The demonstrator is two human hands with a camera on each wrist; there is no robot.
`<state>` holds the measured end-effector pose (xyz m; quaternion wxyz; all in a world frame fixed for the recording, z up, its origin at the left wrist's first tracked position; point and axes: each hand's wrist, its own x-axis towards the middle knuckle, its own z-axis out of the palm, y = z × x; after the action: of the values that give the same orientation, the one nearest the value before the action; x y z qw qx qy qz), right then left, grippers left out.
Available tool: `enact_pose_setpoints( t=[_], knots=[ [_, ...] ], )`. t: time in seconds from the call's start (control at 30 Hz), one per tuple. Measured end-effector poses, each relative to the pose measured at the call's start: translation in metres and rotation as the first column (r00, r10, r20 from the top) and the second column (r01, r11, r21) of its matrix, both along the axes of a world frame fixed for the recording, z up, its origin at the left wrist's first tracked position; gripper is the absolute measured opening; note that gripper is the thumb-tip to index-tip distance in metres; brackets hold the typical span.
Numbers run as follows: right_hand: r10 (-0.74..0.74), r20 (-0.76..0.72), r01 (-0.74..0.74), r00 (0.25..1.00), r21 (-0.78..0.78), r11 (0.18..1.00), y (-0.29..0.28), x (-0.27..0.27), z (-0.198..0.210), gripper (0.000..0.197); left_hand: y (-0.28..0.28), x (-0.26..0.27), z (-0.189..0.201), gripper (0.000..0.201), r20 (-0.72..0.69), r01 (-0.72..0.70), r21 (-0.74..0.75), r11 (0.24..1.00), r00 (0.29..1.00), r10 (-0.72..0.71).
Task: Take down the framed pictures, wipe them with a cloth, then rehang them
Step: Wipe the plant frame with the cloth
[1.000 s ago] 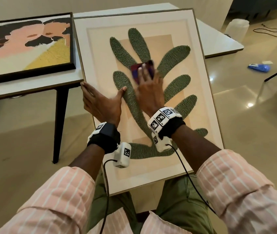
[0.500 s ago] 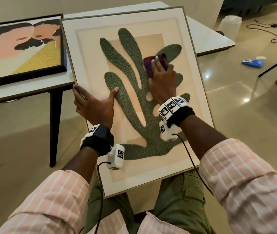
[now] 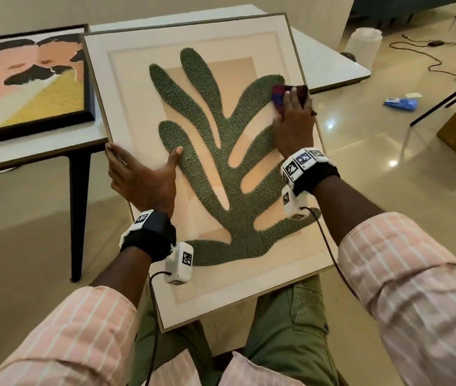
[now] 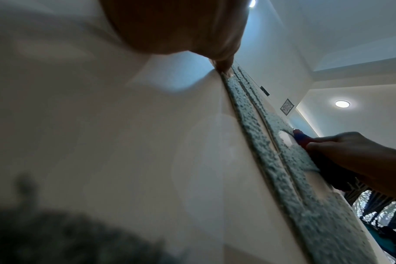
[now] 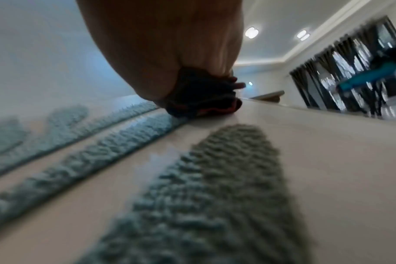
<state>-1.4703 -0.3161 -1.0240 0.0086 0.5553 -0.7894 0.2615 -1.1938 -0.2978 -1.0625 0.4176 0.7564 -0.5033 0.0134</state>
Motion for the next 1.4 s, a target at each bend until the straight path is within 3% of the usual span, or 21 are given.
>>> enact_pose_setpoints(
  t=[0.07, 0.2, 0.3, 0.37, 0.43, 0.5, 0.57, 0.63, 0.7, 0.83, 0.93, 1.0, 1.07, 1.1, 1.2, 1.23, 1.33, 1.37, 1.4],
  knots=[
    [-0.066, 0.000, 0.066, 0.998, 0.085, 0.994, 0.000, 0.013, 0.006, 0.066, -0.001, 0.000, -0.001, 0.129, 0.000, -0.002, -0.008, 1.000, 1.000, 0.002],
    [0.137, -0.284, -0.110, 0.949, 0.110, 0.988, 0.017, 0.044, -0.013, 0.064, -0.001, -0.002, -0.001, 0.128, 0.006, 0.004, -0.002, 1.000, 1.000, -0.004],
    [0.021, -0.120, -0.014, 0.993, 0.054, 0.998, 0.021, 0.058, -0.012, 0.063, -0.001, 0.001, -0.001, 0.128, 0.017, 0.005, -0.003, 1.000, 1.000, -0.005],
    [-0.048, -0.098, 0.055, 0.994, 0.079, 0.995, 0.029, 0.090, -0.007, 0.064, -0.002, 0.002, -0.002, 0.128, 0.016, 0.023, -0.003, 1.000, 1.000, -0.023],
    [0.110, -0.229, -0.102, 0.967, 0.049, 0.994, 0.042, 0.138, -0.010, 0.063, -0.005, 0.004, -0.004, 0.123, 0.001, 0.037, -0.008, 0.999, 0.999, -0.037],
    [0.357, -0.385, -0.354, 0.851, 0.082, 0.932, 0.051, 0.171, -0.024, 0.060, -0.006, 0.008, -0.007, 0.110, -0.034, 0.047, -0.049, 0.998, 0.998, -0.048],
    [0.456, -0.399, -0.464, 0.795, 0.082, 0.882, 0.047, 0.177, -0.027, 0.060, -0.006, 0.015, -0.010, 0.087, -0.110, 0.079, -0.124, 0.989, 0.990, -0.093],
    [0.370, -0.224, -0.379, 0.901, 0.003, 0.925, 0.039, 0.179, -0.022, 0.064, -0.004, 0.024, -0.013, 0.068, -0.190, 0.117, -0.191, 0.975, 0.970, -0.154],
    [0.287, -0.147, -0.294, 0.947, -0.026, 0.956, 0.035, 0.192, -0.015, 0.066, -0.002, 0.030, -0.016, 0.060, -0.239, 0.142, -0.254, 0.957, 0.949, -0.205],
    [0.523, -0.347, -0.527, 0.779, 0.091, 0.845, 0.026, 0.228, -0.006, 0.062, 0.003, 0.035, -0.016, 0.057, -0.330, 0.150, -0.388, 0.909, 0.898, -0.289],
    [0.560, -0.352, -0.572, 0.750, 0.078, 0.816, 0.022, 0.240, -0.003, 0.058, 0.008, 0.039, -0.014, 0.052, -0.468, 0.099, -0.474, 0.875, 0.813, -0.345],
    [0.665, -0.451, -0.693, 0.595, 0.132, 0.709, 0.026, 0.247, -0.012, 0.055, 0.016, 0.045, -0.020, 0.053, -0.487, 0.088, -0.501, 0.861, 0.793, -0.365],
    [0.735, -0.536, -0.785, 0.415, 0.197, 0.587, 0.027, 0.235, -0.019, 0.056, 0.025, 0.048, -0.025, 0.053, -0.489, 0.086, -0.425, 0.901, 0.816, -0.309],
    [0.722, -0.551, -0.790, 0.418, 0.171, 0.588, 0.024, 0.225, -0.021, 0.056, 0.027, 0.046, -0.027, 0.055, -0.485, 0.095, -0.354, 0.930, 0.832, -0.270],
    [0.586, -0.386, -0.622, 0.713, 0.036, 0.782, 0.033, 0.211, -0.018, 0.059, 0.026, 0.043, -0.027, 0.059, -0.415, 0.135, -0.228, 0.964, 0.882, -0.222],
    [0.572, -0.401, -0.600, 0.715, 0.066, 0.797, 0.039, 0.214, -0.020, 0.060, 0.026, 0.042, -0.027, 0.059, -0.395, 0.146, -0.215, 0.966, 0.891, -0.223],
    [0.675, -0.492, -0.717, 0.550, 0.138, 0.684, 0.050, 0.205, -0.029, 0.057, 0.021, 0.042, -0.029, 0.063, -0.343, 0.143, -0.179, 0.973, 0.918, -0.198],
    [0.655, -0.476, -0.701, 0.586, 0.108, 0.705, 0.048, 0.199, -0.028, 0.057, 0.021, 0.042, -0.031, 0.065, -0.326, 0.147, -0.165, 0.975, 0.925, -0.195],
    [0.598, -0.428, -0.637, 0.678, 0.066, 0.768, 0.048, 0.194, -0.026, 0.058, 0.020, 0.042, -0.033, 0.065, -0.317, 0.146, -0.143, 0.979, 0.930, -0.185]
  ],
)
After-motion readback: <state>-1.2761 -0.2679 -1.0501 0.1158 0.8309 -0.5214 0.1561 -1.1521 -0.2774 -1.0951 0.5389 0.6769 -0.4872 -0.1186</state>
